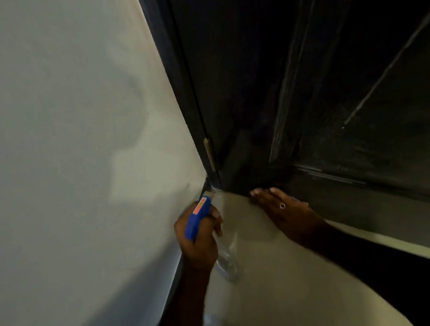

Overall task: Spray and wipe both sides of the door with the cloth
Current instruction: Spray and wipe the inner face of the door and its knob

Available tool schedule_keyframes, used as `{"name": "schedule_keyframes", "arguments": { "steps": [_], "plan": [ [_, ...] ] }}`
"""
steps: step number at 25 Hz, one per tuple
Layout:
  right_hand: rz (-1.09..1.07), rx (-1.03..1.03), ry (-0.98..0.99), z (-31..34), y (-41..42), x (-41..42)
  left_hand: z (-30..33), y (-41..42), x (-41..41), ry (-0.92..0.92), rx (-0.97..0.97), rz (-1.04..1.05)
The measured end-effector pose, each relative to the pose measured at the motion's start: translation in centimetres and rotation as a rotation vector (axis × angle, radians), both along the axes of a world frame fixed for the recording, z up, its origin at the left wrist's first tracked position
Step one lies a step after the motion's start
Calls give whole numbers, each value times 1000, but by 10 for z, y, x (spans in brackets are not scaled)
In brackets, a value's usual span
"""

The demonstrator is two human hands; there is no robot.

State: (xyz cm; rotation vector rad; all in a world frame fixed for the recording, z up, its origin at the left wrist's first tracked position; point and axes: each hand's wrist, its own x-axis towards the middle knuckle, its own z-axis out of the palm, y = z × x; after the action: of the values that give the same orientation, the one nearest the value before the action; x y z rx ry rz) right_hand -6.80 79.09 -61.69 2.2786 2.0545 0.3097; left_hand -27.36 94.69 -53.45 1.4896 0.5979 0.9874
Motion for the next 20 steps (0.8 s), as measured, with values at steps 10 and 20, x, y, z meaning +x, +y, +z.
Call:
{"name": "schedule_keyframes", "arguments": {
  "steps": [10, 20],
  "plan": [
    [-54, 46, 63, 3, 86, -29, -1, 3, -12, 4, -29, 24],
    [-160, 421, -54, 50, -24, 15, -4, -23, 10, 46, 55, -148]
  ]
}}
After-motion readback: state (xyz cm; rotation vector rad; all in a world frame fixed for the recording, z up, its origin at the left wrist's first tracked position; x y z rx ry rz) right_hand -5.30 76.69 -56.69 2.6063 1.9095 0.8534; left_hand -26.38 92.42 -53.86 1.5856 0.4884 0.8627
